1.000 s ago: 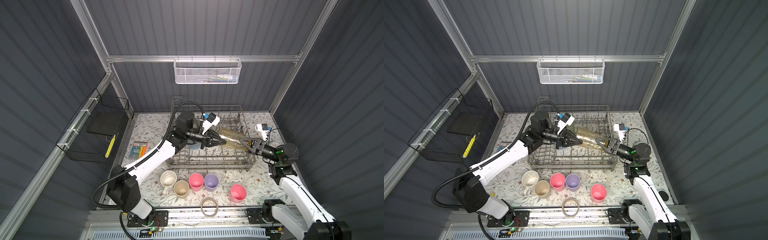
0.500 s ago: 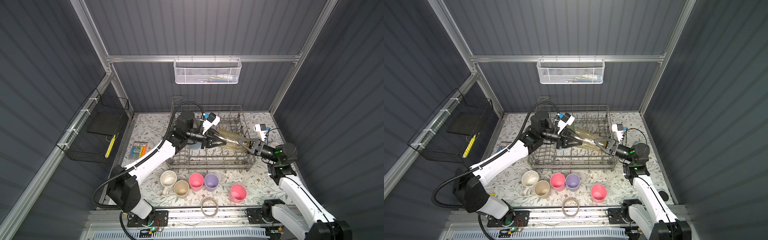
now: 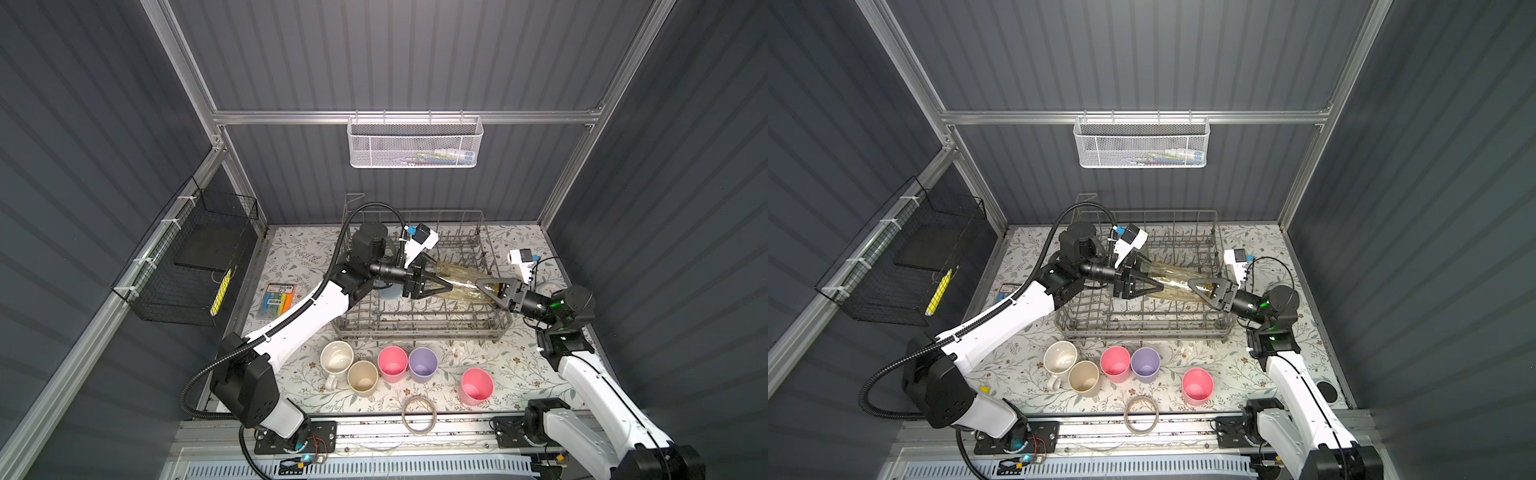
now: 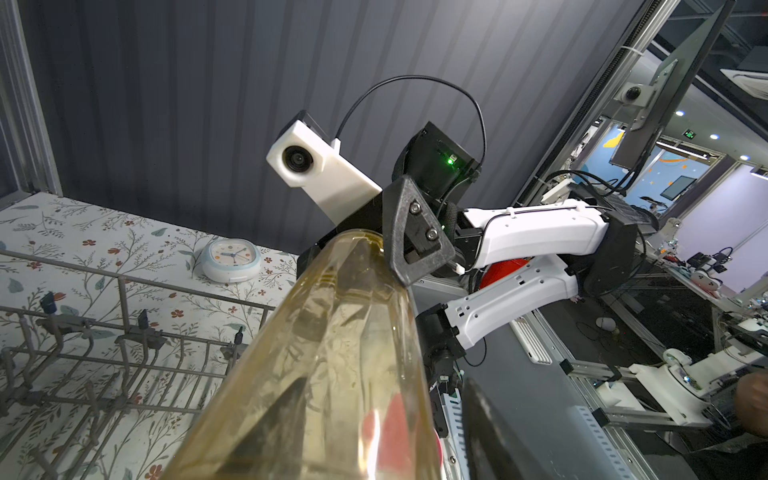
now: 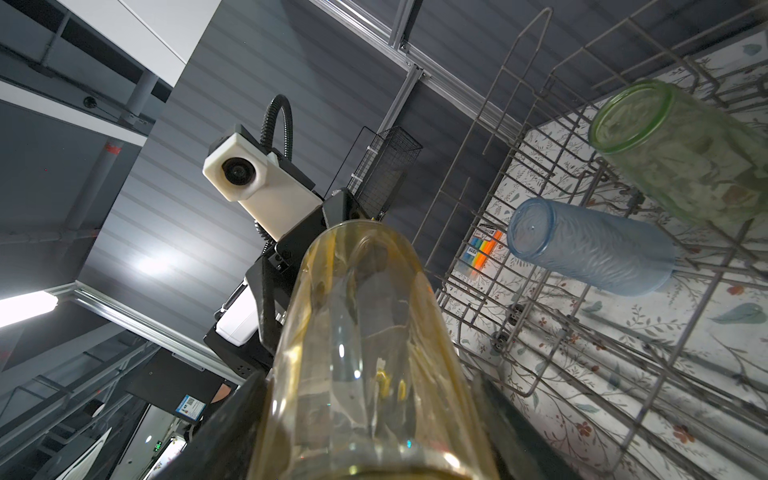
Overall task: Load the cups into the dish rack
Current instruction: 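Grasp the amber cup's base with the right gripper beside the left gripper, then open and withdraw the left gripper while the right gripper holds the cup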
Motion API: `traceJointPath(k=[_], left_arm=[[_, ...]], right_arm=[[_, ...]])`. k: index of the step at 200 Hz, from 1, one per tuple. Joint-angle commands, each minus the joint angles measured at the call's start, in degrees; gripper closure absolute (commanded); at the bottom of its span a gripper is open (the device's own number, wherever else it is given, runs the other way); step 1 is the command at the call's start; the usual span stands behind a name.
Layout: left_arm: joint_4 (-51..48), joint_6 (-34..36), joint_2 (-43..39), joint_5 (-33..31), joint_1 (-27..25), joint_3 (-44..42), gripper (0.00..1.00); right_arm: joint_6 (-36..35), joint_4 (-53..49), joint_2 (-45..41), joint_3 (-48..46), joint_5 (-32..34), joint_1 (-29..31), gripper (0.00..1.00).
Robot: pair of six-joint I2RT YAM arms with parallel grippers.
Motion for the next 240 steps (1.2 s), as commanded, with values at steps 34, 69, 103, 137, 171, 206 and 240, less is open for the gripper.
traceJointPath(k=[34,69,103,137,171,206,240], left_arm=[[0.7,0.4,-4.4,-3.9,2.0,-3.3,0.37],[4.9,-2.6,-8.0,-5.8,4.8,-7.3,0.36],[3.2,-1.9,-11.2,-7.3,6.5,-9.2,0.36],[2.1,-1.0,-12.9,-9.0,6.9,-11.1,0.36],[3.7,-1.8,-13.5,-9.8,7.1,-12.9,0.37],[2.8,-0.8,-13.8,-10.0,7.1,-13.2,0.37],[2.3,-0.1,-14.1,-9.9,7.3,-13.8,0.37]], right_arm=[[-2.3,-3.6,-3.9,1.7,0.4,-4.4,0.99],[-4.6,-9.7,-4.4,2.8,0.3,-8.3,0.99],[-12.6,-23.0,-3.0,7.5,3.2,-9.2,0.99],[-27.5,-43.9,-1.2,17.0,11.7,-9.0,0.99],[-37.3,-57.4,3.3,25.7,22.1,-7.7,0.99],[-45.3,-67.5,10.4,35.1,32.8,-3.2,0.99],[-48.5,-71.6,18.8,42.9,37.2,0.3,0.99]])
